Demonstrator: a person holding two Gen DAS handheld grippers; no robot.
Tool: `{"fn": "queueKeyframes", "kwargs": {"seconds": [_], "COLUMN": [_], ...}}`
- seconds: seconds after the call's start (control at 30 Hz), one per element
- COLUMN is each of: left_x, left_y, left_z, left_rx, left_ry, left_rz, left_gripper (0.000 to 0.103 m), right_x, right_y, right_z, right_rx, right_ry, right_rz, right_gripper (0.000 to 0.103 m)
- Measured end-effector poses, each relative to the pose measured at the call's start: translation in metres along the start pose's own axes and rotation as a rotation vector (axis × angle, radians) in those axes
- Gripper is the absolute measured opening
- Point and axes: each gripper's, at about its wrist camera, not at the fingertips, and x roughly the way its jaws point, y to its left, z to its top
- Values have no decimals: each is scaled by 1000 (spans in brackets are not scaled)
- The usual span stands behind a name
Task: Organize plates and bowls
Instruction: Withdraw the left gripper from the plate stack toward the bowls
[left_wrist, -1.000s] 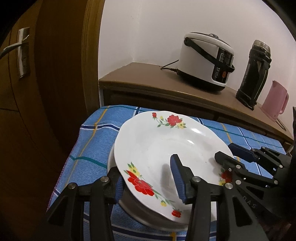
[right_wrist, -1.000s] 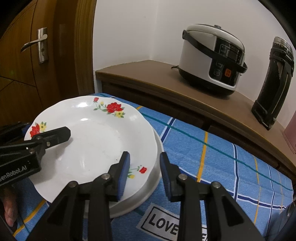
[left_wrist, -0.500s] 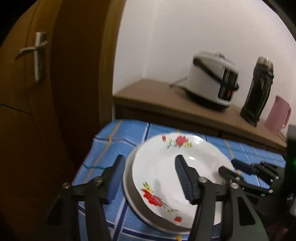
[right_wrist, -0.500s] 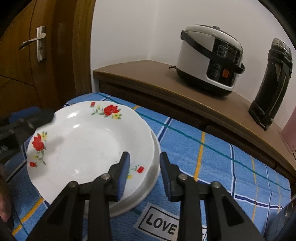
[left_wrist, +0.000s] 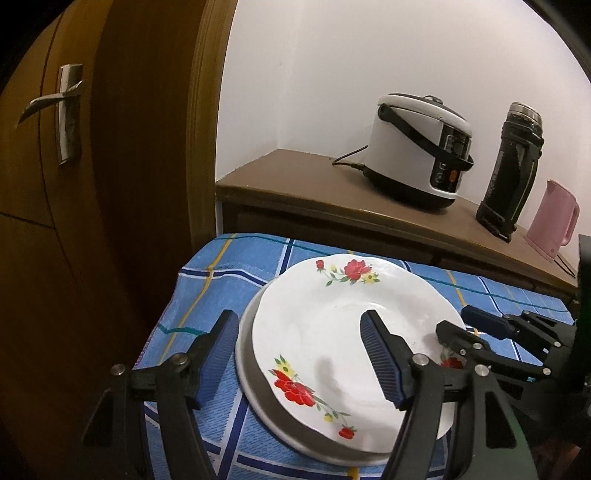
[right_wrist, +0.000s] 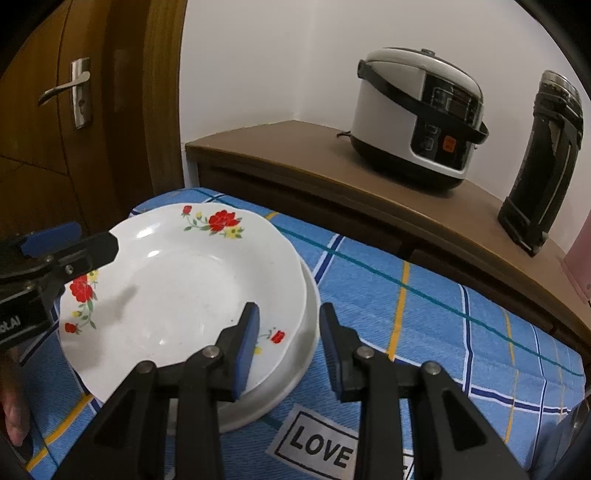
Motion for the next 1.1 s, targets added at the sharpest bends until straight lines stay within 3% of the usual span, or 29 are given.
{"fn": "queueKeyframes", "kwargs": {"seconds": [0.17, 0.57, 0.87, 1.1], "left_x": [1, 0, -10, -16], "left_y": [0, -1, -13, -21], "left_z": [-1, 0, -2, -4], "left_rx": [0, 7, 65, 95], "left_ry": [6, 3, -54, -74], "left_rz": [1, 4, 14, 18], "left_gripper": [71, 71, 71, 72], "right_x": [-2, -12, -32, -40], "right_y": [0, -2, 2, 0], "right_z": [-1, -3, -7, -14], "right_rx": [2, 8, 23, 23], "right_ry": [-18, -78, -175, -176], "right_rz": [-7, -23, -101, -129], "right_gripper": [46, 46, 54, 55]}}
